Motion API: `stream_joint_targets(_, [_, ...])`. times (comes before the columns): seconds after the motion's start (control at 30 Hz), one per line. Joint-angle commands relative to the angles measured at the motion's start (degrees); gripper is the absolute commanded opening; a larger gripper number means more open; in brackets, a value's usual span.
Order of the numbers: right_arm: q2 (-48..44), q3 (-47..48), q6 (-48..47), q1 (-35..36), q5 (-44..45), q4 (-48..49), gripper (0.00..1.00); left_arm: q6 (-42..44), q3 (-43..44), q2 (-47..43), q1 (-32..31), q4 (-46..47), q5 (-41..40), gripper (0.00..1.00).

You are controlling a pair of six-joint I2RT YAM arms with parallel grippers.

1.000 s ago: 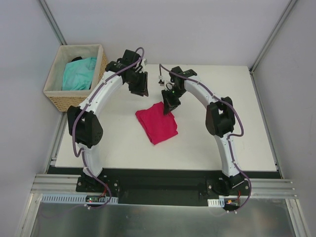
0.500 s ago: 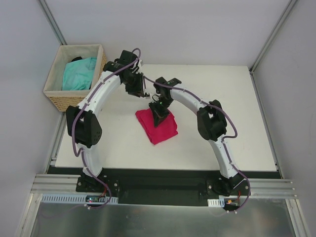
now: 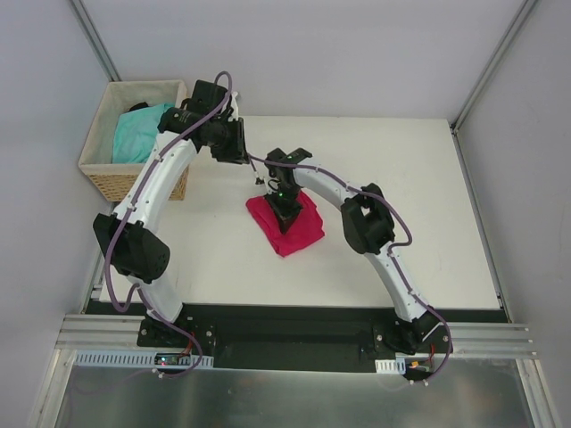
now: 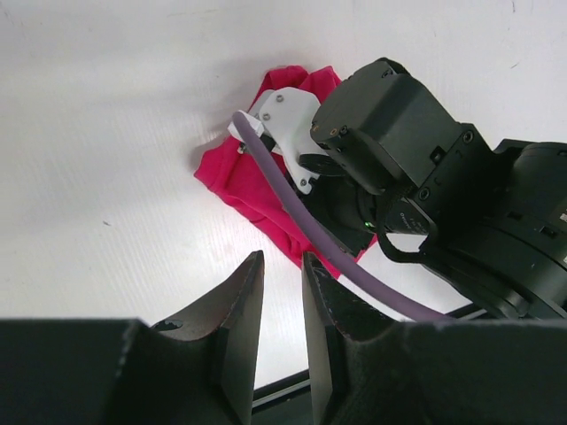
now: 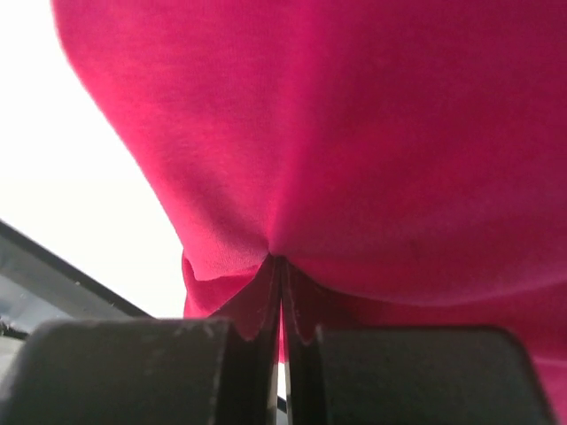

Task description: Fold and stack the t-shirts

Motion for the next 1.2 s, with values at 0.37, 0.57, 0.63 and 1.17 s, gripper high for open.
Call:
stream_joint_targets(0.37, [-7.6, -13.0, 12.0, -17.9, 19.7, -7.3, 0.01, -2.6, 7.2, 1.9, 1.0, -1.7, 3.1, 0.23])
stream_joint_targets(0.57, [-12.4, -22.8, 15.3, -25.5, 23.8, -9.9, 0.01, -2.6, 11.3, 3.2, 1.4, -2.1, 3.7, 0.23])
stream_joint_targets(0.63, [-14.1, -25.1, 16.9, -27.5, 26.4, -11.1, 0.01, -3.0, 11.5, 3.4, 1.6, -2.1, 3.9, 0.23])
stream_joint_targets(1.17, [-18.1, -28.2, 21.4, -45.9, 33.5, -11.0, 0.01, -3.2, 10.3, 1.2, 3.5, -2.1, 4.5, 0.23])
